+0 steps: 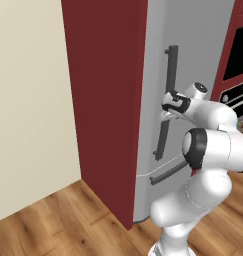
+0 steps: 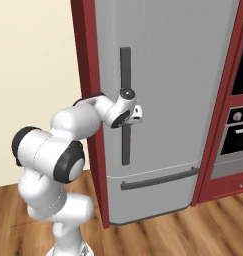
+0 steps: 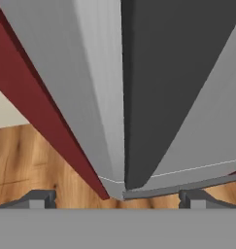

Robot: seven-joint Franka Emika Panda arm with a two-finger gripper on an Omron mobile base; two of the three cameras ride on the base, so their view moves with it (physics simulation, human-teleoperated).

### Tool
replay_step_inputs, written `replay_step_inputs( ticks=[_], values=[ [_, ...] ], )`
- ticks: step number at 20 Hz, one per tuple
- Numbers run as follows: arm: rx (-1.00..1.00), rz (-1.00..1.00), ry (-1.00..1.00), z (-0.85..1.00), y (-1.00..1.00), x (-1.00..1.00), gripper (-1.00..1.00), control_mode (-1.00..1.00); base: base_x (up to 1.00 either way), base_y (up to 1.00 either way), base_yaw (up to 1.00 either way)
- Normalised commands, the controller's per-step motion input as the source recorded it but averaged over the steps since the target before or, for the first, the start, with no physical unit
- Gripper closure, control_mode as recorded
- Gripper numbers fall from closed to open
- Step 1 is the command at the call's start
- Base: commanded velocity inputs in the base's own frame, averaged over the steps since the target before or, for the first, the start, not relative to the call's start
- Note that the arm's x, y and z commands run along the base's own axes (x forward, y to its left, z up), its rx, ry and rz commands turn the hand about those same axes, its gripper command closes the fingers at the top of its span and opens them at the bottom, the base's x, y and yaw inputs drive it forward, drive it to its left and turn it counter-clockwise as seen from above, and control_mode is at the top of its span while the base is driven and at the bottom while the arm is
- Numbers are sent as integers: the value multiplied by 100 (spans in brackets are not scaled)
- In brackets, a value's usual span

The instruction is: Place one of the steaks on the plate and the other in the bowl. Then place the bowl in the fridge.

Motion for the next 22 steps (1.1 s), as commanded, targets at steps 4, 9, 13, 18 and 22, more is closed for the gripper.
replay_step_inputs(
  ticks=[4, 9, 13, 18, 22],
  values=[
    [0, 7, 0, -31, -35, 59, -100, -100, 0, 0, 0],
    [0, 1, -4, -18, 6, 40, -100, -100, 0, 0, 0],
    [0, 0, -9, -4, 51, 29, -100, -100, 0, 0, 0],
    [1, 1, -4, 0, 19, 35, 100, -100, 0, 0, 0],
    [0, 9, 0, 0, 0, 19, 100, -100, 0, 0, 0]
  ],
)
